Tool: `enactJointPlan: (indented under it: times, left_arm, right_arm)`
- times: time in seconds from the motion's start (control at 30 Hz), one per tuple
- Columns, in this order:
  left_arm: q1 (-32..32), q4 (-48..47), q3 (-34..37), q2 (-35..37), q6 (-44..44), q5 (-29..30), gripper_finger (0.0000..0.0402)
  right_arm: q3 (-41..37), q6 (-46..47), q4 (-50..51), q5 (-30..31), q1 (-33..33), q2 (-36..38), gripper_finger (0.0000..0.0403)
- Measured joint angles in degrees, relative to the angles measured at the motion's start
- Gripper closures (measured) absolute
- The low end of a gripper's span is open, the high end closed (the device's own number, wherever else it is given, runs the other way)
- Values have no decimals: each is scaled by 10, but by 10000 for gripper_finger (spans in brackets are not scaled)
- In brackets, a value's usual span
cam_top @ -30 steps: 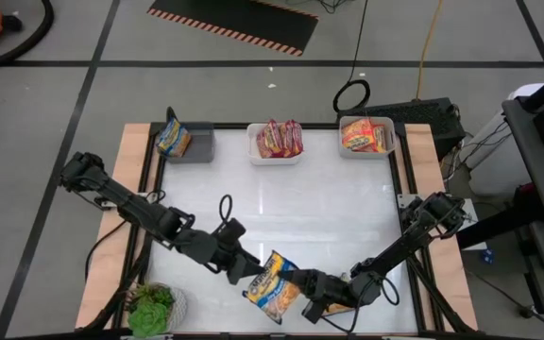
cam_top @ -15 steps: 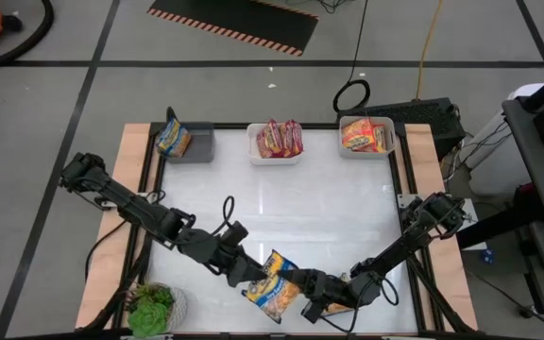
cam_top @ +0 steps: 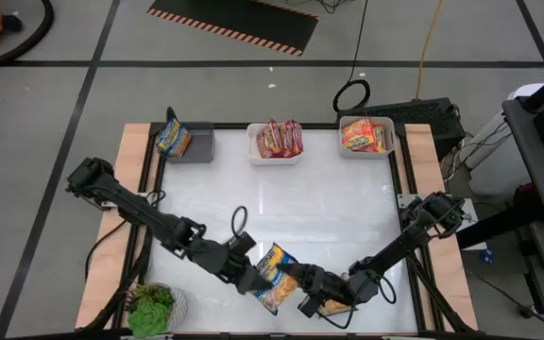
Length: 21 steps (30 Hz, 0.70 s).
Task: Sort Maruchan noodles
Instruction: Put the top blue noodle pack into the black bin
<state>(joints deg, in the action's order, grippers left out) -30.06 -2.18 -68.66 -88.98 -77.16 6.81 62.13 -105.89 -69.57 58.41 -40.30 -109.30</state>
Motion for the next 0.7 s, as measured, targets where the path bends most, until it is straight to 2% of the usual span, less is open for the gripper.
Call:
enactJointPlan:
  times: [0.23,0.53,0.7]
  left_arm:
    - [1,46,0,-33,-12,-23,172]
    - [0,72,0,-33,0,-24,262]
    - [-1,71,0,-33,17,-24,271]
  right_arm:
    - [0,0,1,1,0,0,287]
    - [0,-4,-3,-3,0,0,287]
    - [0,-6,-2,-2,-1,0,286]
